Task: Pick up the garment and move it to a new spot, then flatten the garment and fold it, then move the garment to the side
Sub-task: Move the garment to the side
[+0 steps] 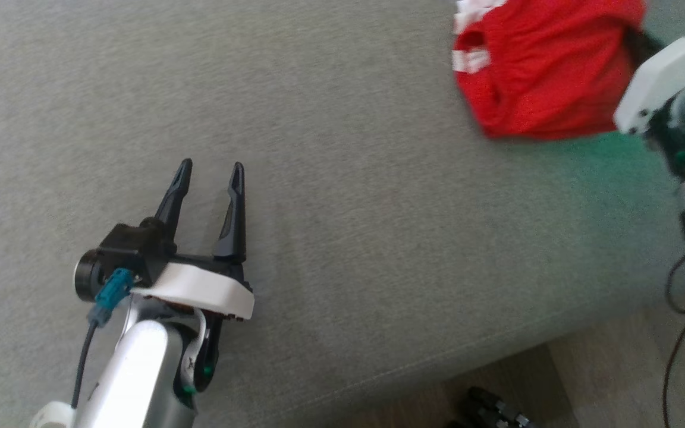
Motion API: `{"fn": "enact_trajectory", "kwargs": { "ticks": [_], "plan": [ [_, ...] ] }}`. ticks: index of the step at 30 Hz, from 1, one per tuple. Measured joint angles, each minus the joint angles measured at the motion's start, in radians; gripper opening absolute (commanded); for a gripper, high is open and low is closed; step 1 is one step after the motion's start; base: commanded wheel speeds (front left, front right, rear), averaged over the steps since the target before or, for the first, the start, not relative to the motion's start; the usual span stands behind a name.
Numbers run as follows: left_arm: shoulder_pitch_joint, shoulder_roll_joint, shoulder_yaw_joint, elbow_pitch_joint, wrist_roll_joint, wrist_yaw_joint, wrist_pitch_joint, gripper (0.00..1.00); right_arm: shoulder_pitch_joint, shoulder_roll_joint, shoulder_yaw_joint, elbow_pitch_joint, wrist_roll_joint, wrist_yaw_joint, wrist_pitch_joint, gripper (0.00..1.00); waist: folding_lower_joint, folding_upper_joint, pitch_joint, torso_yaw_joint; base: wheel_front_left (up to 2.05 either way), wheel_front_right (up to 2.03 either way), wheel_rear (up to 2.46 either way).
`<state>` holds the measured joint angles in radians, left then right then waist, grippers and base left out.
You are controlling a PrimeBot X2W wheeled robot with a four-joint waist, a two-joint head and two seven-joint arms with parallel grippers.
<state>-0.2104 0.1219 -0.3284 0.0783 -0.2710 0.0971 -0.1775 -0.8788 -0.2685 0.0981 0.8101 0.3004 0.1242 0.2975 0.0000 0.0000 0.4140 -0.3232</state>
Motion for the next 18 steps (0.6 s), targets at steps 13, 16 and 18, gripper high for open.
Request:
{"fn": "enact_trajectory", "kwargs": {
  "ticks": [13, 16, 18],
  "plan": [
    [0.001, -0.001, -0.003, -0.037, -0.002, 0.017, -0.006, 1.0, -0.094, -0.131, -0.163, 0.082, -0.207, 0.0, 0.012, 0.0, 0.0, 0.0, 0.018, 0.114, 0.0, 0.0, 0.0],
    [0.002, -0.001, -0.004, -0.038, -0.002, 0.017, -0.009, 1.0, -0.1, -0.134, -0.182, 0.079, -0.247, 0.0, 0.021, 0.0, 0.0001, 0.0, 0.019, 0.123, 0.0, 0.0, 0.0],
    [0.002, -0.001, -0.008, -0.038, -0.005, 0.019, -0.01, 1.0, -0.1, -0.141, -0.219, 0.076, -0.294, 0.0, 0.03, 0.0, 0.0, 0.0, 0.02, 0.124, 0.0, 0.0, 0.0]
  ]
}}
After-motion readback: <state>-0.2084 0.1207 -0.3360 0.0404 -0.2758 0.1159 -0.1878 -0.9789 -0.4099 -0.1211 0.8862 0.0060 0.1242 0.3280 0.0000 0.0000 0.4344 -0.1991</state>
